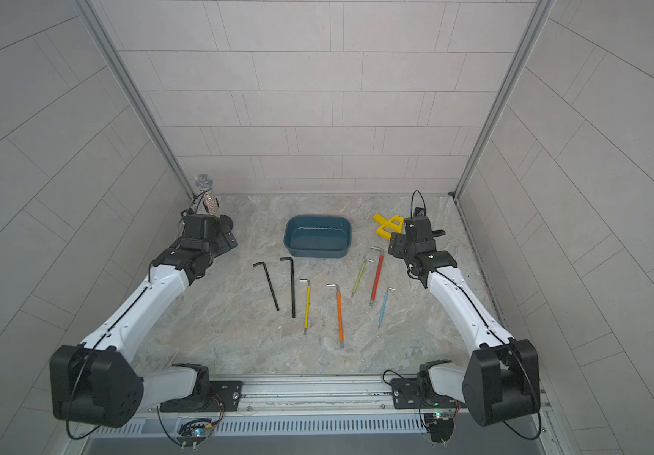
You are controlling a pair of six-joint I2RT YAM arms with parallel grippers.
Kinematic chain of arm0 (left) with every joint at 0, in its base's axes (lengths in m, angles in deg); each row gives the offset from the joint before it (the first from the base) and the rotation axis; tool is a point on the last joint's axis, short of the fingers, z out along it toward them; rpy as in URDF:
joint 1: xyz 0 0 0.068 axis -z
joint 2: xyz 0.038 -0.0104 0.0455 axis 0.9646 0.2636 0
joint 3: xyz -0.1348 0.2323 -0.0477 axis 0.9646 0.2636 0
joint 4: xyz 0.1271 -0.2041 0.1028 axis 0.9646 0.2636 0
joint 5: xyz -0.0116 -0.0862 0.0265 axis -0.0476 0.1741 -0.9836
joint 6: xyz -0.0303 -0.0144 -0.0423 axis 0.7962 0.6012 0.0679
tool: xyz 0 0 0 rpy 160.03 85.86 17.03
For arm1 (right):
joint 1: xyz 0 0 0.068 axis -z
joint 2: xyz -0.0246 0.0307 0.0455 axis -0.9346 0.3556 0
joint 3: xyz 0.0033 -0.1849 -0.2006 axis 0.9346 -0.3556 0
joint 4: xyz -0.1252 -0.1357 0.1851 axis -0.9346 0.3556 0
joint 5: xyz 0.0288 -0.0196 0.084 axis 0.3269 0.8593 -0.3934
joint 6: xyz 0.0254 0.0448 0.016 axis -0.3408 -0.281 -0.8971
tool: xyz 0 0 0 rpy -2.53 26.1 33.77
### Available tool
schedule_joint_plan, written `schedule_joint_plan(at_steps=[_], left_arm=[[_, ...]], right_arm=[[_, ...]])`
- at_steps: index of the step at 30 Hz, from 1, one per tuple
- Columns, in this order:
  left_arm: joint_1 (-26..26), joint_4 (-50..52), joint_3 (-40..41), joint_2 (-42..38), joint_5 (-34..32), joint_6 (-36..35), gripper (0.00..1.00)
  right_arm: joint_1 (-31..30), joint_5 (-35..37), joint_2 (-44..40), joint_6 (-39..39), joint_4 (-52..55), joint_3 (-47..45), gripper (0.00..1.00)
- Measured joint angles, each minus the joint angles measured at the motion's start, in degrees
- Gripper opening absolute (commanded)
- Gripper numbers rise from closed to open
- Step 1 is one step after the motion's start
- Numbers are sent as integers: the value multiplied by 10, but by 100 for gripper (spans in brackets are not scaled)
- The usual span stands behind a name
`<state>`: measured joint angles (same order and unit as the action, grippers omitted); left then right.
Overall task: Put the hex key on the desktop into the storage box
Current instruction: Pick up the Allen key from the center of the board.
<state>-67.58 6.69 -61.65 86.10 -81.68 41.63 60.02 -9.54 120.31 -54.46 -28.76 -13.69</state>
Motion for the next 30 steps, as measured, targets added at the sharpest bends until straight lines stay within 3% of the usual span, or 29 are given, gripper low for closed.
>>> schedule_joint_plan(at_steps=[5, 12, 17, 30], left_arm=[[0, 99, -30, 28, 80, 7, 100], [0, 130, -8, 9, 204, 5, 100], [0, 134, -1, 29, 256, 1, 100], [0, 123, 23, 35, 283, -10, 100]], right_arm=[[-116, -34, -17, -19, 91, 3, 82], [-250, -66, 23, -56, 164, 30, 75], [-297, -67, 82, -85, 177, 31, 66], [-347, -77, 252, -127, 144, 69, 51]])
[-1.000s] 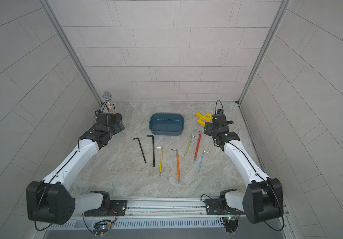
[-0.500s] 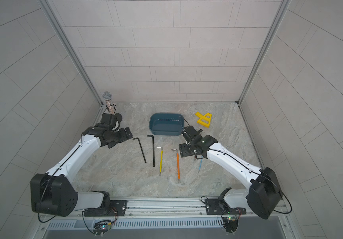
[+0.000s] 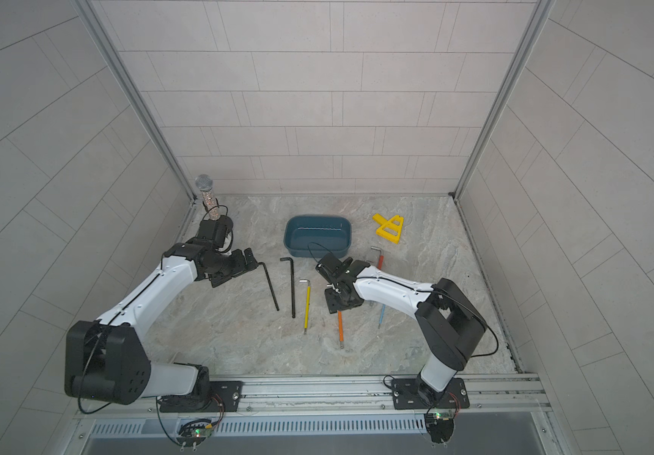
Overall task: Put the hex key on the desktop into the storage box
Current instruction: Pick up the Allen key from the center of the board.
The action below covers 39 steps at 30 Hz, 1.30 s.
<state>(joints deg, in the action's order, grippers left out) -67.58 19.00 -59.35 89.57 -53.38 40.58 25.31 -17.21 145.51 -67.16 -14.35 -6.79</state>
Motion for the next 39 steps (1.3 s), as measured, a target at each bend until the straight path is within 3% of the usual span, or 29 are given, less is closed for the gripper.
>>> schedule_joint_plan(at_steps=[9, 26, 30, 37, 39], left_arm=[[0, -5, 5, -12, 7, -5, 100], [0, -19, 13, -34, 10, -7, 100], [0, -19, 15, -39, 10, -7, 100], [0, -19, 15, -40, 10, -8, 100], [0, -20, 16, -40, 10, -8, 100]], right_arm=[[-8, 45, 60, -31, -16, 5, 47], [-23, 72, 65, -77, -90, -18, 40], [-24, 79, 65, -80, -104, -22, 33], [-27, 88, 71, -87, -124, -20, 1], [-27, 88, 71, -87, -126, -21, 0]])
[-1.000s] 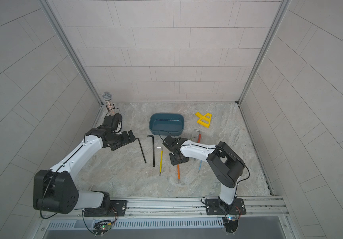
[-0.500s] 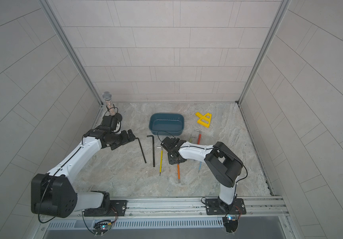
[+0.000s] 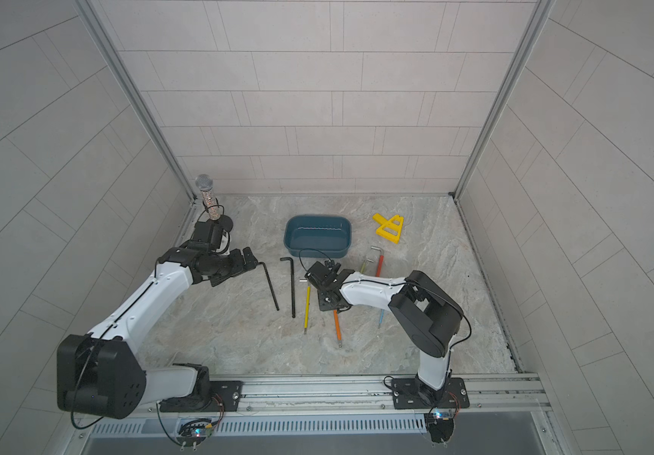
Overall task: Put the hex key on the desktop into the storage box
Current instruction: Pick up the Allen key from the center of the board, then place the Allen key in the storage box.
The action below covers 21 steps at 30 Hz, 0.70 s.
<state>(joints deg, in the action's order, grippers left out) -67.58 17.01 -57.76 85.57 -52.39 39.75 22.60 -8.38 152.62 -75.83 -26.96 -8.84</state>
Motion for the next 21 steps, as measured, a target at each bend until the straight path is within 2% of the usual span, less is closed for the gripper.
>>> schedule_joint_plan(at_steps=[8, 11, 21], left_arm=[[0, -2, 2, -2, 2, 0, 100], [0, -2, 4, -6, 2, 0, 100], [0, -9, 5, -7, 10, 0, 100]], right_arm=[[1, 0, -8, 2, 4, -3, 0], [1, 0, -19, 7, 38, -3, 0], [8, 10, -105, 27, 123, 48, 0]])
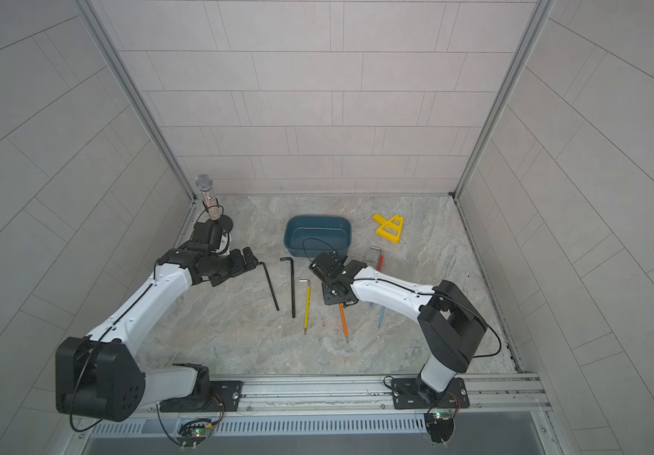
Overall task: Put the hex key on the desktop into the storage box
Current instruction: Place the Allen key in the storage box.
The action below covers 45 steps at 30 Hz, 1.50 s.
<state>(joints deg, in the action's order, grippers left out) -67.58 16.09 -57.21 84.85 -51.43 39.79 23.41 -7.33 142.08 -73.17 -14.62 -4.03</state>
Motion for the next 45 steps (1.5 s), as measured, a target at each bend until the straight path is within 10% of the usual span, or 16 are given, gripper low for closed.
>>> schedule_joint_plan(at_steps=[14, 29, 45], left_arm=[[0, -33, -26, 0, 41, 20, 100], [0, -46, -38, 4, 25, 10, 100], [-3, -75, -28, 4, 27, 26, 100]], right_arm=[[121, -53, 19, 99, 76, 240, 0], [162, -82, 396, 384, 194, 697, 0], [166, -48, 464, 530, 144, 778, 0]])
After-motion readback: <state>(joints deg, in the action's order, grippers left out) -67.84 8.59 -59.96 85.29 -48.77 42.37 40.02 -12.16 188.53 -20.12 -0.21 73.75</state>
